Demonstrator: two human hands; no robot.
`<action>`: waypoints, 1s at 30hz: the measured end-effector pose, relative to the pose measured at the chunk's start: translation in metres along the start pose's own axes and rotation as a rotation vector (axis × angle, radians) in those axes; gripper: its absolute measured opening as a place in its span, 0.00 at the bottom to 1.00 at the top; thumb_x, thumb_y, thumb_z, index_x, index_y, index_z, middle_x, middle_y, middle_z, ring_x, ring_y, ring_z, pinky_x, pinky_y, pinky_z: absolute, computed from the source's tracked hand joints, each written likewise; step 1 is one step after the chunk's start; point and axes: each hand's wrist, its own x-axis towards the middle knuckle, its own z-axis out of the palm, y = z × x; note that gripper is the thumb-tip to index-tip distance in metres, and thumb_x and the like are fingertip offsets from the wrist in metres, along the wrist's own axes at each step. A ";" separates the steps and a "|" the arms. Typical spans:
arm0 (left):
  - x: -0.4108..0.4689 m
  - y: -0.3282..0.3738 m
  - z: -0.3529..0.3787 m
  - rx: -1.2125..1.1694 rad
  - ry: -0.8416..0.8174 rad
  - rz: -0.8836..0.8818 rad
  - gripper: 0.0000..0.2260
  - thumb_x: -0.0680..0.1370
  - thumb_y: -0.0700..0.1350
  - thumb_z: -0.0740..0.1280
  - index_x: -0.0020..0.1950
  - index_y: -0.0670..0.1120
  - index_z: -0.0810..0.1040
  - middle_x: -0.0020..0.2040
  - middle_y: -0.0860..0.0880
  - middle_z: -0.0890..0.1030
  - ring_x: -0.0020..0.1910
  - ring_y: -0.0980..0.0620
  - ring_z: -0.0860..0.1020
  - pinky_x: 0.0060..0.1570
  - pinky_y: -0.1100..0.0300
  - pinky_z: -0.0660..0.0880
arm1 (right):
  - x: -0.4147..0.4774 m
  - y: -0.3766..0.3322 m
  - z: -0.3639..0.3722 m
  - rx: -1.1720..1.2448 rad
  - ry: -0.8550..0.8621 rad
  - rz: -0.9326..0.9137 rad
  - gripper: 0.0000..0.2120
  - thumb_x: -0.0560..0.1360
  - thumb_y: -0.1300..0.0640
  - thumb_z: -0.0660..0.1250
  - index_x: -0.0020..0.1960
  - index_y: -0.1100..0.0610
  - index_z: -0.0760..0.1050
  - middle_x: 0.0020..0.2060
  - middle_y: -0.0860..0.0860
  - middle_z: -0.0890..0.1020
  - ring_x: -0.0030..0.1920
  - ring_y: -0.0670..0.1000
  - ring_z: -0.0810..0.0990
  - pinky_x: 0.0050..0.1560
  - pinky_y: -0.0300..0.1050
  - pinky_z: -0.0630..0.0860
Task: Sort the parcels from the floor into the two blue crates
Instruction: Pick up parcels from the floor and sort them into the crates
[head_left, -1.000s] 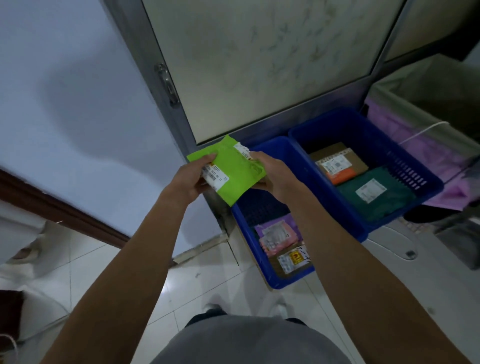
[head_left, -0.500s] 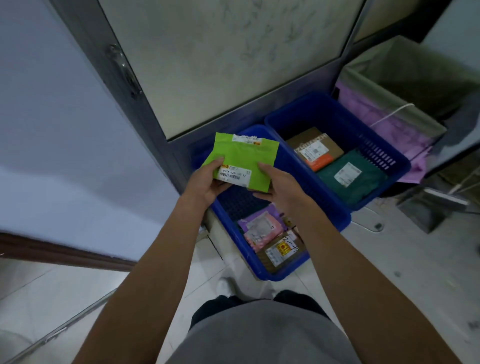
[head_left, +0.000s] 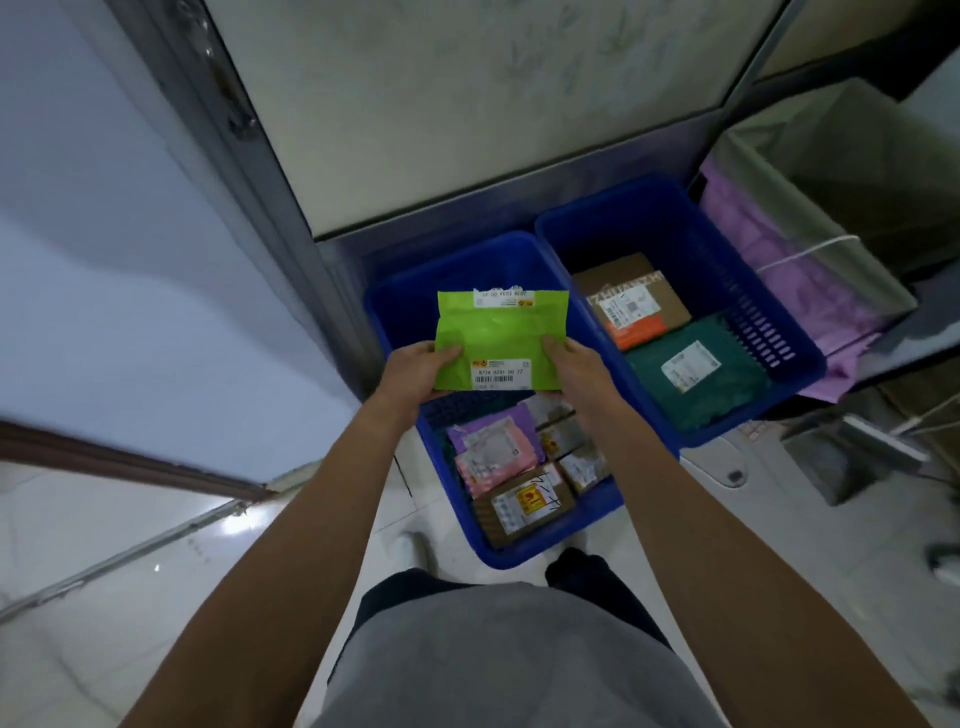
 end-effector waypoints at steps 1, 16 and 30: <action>0.001 -0.006 0.006 0.075 0.041 0.017 0.08 0.79 0.43 0.70 0.55 0.40 0.82 0.49 0.46 0.85 0.46 0.50 0.84 0.47 0.55 0.82 | 0.005 0.003 -0.007 -0.033 -0.017 0.005 0.10 0.85 0.51 0.59 0.56 0.54 0.77 0.49 0.52 0.83 0.48 0.50 0.82 0.44 0.45 0.81; 0.016 -0.086 0.093 0.829 0.282 -0.168 0.10 0.79 0.48 0.62 0.45 0.42 0.72 0.50 0.41 0.80 0.43 0.44 0.75 0.41 0.56 0.69 | 0.094 0.087 -0.078 -0.607 -0.230 -0.060 0.18 0.84 0.56 0.58 0.36 0.59 0.68 0.29 0.50 0.69 0.28 0.47 0.65 0.30 0.44 0.60; 0.107 -0.209 0.085 1.106 0.235 -0.375 0.09 0.81 0.39 0.62 0.59 0.38 0.77 0.58 0.40 0.82 0.57 0.41 0.81 0.52 0.51 0.78 | 0.179 0.224 -0.021 -0.960 -0.397 -0.119 0.16 0.86 0.49 0.52 0.50 0.55 0.75 0.34 0.50 0.76 0.36 0.52 0.77 0.33 0.45 0.66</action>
